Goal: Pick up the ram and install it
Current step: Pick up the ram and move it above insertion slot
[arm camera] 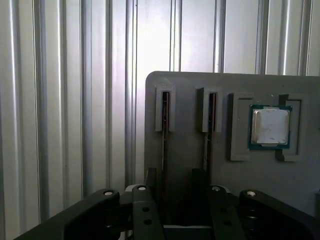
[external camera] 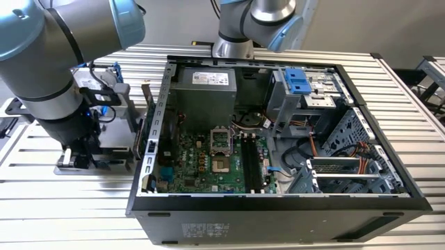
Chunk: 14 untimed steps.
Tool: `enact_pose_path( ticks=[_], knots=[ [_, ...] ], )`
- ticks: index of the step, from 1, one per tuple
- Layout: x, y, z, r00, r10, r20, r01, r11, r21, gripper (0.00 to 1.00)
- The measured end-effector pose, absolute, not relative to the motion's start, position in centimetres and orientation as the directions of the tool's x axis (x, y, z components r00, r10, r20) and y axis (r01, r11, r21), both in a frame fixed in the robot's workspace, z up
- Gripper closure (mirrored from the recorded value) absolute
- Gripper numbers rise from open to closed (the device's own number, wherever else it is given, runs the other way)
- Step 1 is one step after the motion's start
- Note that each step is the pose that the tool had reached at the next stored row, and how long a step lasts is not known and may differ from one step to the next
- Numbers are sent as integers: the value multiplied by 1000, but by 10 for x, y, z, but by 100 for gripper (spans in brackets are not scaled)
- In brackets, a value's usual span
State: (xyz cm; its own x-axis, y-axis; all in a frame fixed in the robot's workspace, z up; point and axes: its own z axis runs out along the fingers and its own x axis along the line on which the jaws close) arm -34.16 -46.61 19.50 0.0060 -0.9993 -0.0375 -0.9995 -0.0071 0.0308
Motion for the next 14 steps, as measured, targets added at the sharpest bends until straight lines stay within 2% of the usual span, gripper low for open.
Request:
enact_pose_path(
  ticks=[14],
  knots=[
    [-342, -468, 193, 6, -999, -38, -999, -7, 31, 0]
  ],
)
